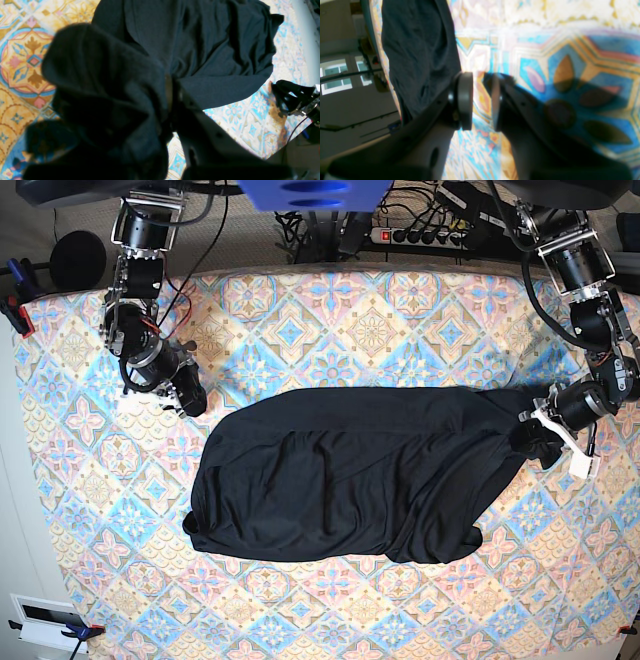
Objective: Layout the t-shirt on the table in an organized manner, then fold the t-shirt properly
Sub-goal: 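Lower the right gripper and grasp the shirt's corner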
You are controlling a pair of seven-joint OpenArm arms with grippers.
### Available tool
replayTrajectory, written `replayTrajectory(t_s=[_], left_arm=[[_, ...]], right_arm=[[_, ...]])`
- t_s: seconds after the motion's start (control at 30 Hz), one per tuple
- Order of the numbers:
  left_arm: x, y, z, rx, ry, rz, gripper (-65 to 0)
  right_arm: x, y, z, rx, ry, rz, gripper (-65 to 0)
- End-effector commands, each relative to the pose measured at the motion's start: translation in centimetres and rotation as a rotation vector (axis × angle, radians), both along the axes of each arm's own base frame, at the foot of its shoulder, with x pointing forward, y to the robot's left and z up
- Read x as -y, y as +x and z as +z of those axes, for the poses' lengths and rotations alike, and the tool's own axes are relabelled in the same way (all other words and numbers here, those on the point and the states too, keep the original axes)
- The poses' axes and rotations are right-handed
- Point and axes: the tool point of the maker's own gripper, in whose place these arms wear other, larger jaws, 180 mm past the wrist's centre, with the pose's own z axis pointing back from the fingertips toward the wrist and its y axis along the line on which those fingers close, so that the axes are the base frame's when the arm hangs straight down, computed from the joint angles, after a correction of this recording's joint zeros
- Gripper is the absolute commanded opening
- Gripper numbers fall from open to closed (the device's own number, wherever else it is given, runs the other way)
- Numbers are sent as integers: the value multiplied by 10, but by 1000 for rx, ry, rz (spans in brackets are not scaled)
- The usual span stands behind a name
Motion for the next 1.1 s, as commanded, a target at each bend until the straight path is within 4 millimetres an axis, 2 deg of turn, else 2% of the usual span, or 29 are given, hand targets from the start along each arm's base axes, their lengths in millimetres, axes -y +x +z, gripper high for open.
replayTrajectory(t_s=[0.0,0.27,0.4,0.53,0.7,0.77,0.9,0.97,1.07], left_arm=[[-6,9,19,61,11,3,-650],[-6,9,19,61,11,3,-650],[-6,9,19,61,11,3,-650],[-6,11,20,74,8,9,-650],[-6,11,20,82,7,14,-650],[-7,10,19,79,7,15,-650],[-7,10,19,79,7,15,-650],[-7,10,19,79,7,15,-650],[-7,10,19,79,7,15,-650]], right_arm=[[-55,-5,8,-17,172,83,-517],[-25,5,28,7,-134,101,-516],[-10,8,32,16,-282,115,-516],[-6,5,25,-5,-313,121,-516],[-3,-9,-6,-98,-295,122,-513],[-2,-12,-17,-129,-284,114,-492],[-2,30,9,-49,-284,100,-478],[-3,41,18,-22,-282,98,-478],[-4,43,20,-18,-278,100,-478]])
